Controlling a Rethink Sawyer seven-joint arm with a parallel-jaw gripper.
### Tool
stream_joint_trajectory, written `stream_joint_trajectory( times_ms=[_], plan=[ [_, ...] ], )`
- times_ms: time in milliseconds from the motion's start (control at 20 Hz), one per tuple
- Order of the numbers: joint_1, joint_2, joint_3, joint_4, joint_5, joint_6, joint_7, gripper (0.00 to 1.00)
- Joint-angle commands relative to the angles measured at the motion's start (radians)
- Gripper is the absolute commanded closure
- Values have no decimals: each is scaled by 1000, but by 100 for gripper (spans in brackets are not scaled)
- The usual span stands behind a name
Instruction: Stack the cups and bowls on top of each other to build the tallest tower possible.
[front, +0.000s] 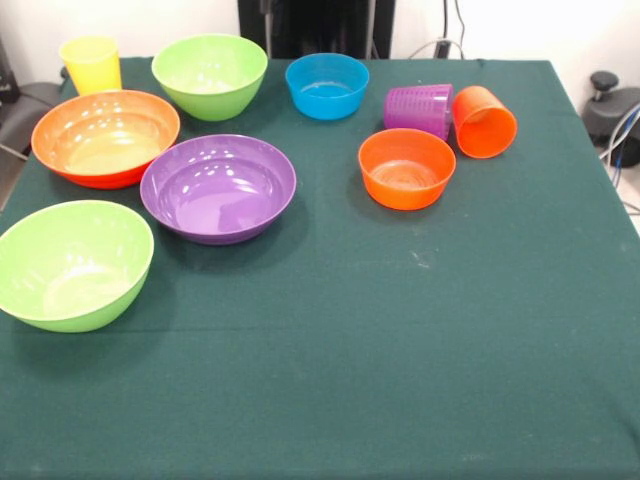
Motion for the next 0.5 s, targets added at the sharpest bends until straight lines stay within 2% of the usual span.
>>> stream_joint_trajectory(
  times_ms=[50, 250, 500],
  plan=[
    [5, -7, 172, -96, -26, 88, 198, 0],
    [25, -12, 173, -91, -11, 91, 206, 0],
    [93, -15, 148, -56, 19, 63, 238, 0]
  ],
)
